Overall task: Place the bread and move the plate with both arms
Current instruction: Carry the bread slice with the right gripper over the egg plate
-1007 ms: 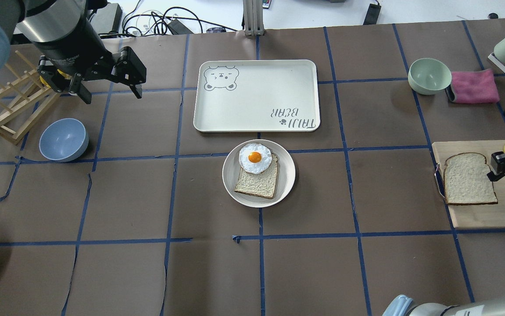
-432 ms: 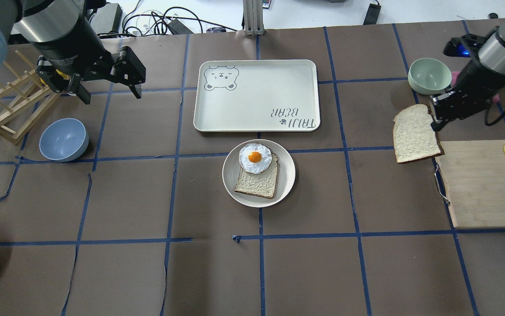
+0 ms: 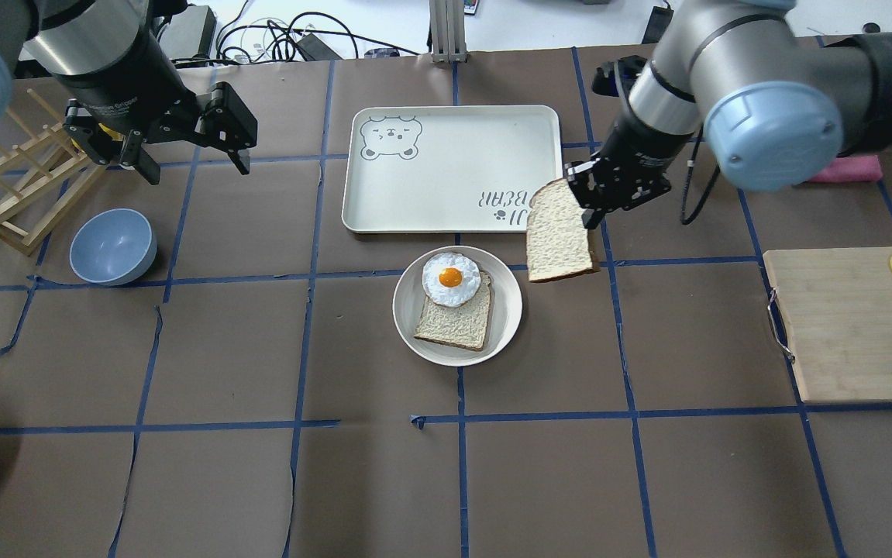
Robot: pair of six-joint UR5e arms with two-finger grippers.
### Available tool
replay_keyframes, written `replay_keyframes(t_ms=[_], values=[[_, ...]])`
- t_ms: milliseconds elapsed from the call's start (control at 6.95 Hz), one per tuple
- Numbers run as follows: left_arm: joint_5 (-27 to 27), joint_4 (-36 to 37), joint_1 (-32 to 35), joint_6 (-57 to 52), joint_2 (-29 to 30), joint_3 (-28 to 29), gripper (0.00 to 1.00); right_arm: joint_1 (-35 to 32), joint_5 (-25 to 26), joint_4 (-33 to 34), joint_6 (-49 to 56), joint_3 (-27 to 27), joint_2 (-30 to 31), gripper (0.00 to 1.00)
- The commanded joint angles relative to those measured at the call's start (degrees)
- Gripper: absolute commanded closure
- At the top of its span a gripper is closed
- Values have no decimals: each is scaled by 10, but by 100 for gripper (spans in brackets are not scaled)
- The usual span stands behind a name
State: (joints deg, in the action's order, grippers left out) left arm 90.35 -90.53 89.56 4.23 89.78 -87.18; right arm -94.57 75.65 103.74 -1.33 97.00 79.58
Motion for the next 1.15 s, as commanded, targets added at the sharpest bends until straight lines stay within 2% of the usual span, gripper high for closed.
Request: replay_keyframes(t_ms=[0, 288, 1007], values=[[0, 1, -2, -4, 2, 0, 0, -58, -82, 55, -46, 6, -29, 100], [0, 1, -1, -1, 2, 0, 0, -65, -91, 154, -46, 33, -77, 100], [1, 1, -2, -4, 0, -1, 0, -64, -91, 231, 15, 112, -90, 100]])
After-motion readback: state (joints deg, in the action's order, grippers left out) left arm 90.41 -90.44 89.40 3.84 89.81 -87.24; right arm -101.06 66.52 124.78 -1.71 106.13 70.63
